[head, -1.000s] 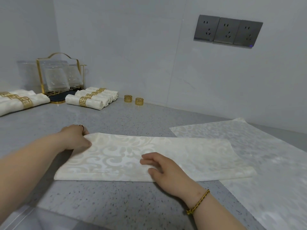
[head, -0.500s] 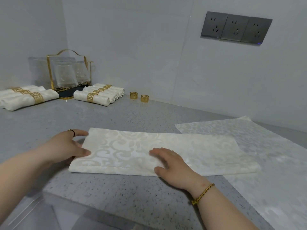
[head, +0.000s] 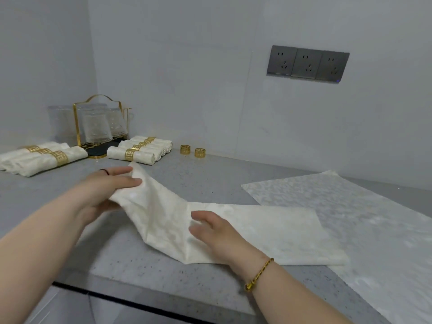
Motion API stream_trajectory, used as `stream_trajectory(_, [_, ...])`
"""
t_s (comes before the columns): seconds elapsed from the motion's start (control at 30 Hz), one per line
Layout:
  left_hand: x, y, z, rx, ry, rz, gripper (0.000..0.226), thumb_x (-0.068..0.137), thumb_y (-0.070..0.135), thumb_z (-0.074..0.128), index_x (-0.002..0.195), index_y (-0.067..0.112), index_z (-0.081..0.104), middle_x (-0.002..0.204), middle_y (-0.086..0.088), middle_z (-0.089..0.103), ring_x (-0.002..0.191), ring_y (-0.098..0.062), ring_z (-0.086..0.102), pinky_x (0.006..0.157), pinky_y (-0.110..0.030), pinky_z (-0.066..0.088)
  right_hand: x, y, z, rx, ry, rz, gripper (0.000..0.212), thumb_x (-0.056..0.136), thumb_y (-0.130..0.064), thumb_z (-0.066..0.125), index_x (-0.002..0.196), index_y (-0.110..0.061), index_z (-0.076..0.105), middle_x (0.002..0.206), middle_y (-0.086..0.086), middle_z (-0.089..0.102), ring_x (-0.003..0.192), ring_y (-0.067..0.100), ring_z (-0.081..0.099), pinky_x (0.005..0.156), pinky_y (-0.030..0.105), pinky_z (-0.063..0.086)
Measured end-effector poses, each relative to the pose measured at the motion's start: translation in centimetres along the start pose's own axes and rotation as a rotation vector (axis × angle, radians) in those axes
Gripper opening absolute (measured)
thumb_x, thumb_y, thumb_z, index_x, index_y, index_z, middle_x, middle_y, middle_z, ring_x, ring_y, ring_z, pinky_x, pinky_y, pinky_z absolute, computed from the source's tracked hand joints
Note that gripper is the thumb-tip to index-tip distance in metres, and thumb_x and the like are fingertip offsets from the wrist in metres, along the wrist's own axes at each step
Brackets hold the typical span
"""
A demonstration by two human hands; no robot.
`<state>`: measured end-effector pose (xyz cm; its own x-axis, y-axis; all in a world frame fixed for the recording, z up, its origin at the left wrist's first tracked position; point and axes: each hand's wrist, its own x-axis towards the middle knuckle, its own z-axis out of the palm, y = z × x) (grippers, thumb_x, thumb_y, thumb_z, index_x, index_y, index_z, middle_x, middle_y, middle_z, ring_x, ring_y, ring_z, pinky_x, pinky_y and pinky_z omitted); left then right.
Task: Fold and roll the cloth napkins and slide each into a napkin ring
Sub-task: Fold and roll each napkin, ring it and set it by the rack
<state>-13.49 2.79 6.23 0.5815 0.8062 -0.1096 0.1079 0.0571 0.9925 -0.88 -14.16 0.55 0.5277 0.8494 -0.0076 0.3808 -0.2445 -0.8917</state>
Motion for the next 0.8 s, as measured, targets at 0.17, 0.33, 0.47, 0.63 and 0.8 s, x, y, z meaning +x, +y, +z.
stream_trajectory(0.17, [-2.9,2.6,7.1,0.325,-0.088,0.37,0.069,0.076,0.004,0.069,0.135,0.023,0.039,0.08,-0.004,0.063,0.066,-0.013,0.054,0.047,-0.009,0.043,0.1,-3.2,-2.8,0.677,0.102,-0.014,0.012,0.095,-0.029,0.042,0.092,-0.024,0.052,0.094,-0.004,0.062,0.083,0.011,0.061,0.077,0.026,0.048])
stream_trajectory(0.33, [-4.2,0.9,11.2,0.623,-0.358,0.458,0.083,0.066,0.039,0.063,0.14,0.032,0.026,0.089,0.009,0.065,0.095,-0.014,0.061,0.081,-0.025,0.045,-0.2,-2.9,-5.3,0.552,0.092,0.11,0.01,0.093,-0.018,0.049,0.095,-0.011,0.056,0.072,-0.002,0.061,0.054,0.005,0.059,0.06,0.022,0.051])
stream_trajectory(0.47, [-5.6,-1.3,11.9,0.809,-0.368,0.559,0.099,0.059,0.066,0.06,0.142,0.039,0.013,0.113,0.018,0.053,0.111,-0.006,0.053,0.087,-0.022,0.041,-0.6,-1.1,-6.1,0.553,0.22,0.165,0.022,0.087,0.009,0.042,0.094,-0.002,0.06,0.073,0.006,0.059,0.053,0.008,0.058,0.044,0.016,0.048])
stream_trajectory(0.63, [-6.2,-4.0,10.9,1.263,-0.025,0.97,0.107,0.052,0.061,0.076,0.141,0.019,0.033,0.125,0.0,0.059,0.096,-0.024,0.065,0.074,-0.033,0.052,-0.4,-0.4,-8.7,0.528,0.358,0.15,0.035,0.086,0.012,0.042,0.118,0.008,0.054,0.072,0.005,0.058,0.041,0.003,0.057,0.04,0.013,0.045])
stream_trajectory(0.8, [-3.1,-8.0,10.9,1.29,0.009,1.184,0.074,0.057,0.051,0.067,0.12,0.015,0.053,0.099,-0.005,0.071,0.069,-0.022,0.07,0.053,-0.032,0.055,-1.9,0.8,-13.0,0.426,0.416,0.17,0.033,0.087,0.013,0.041,0.117,0.008,0.055,0.109,0.025,0.062,0.064,0.017,0.056,0.062,0.024,0.049])
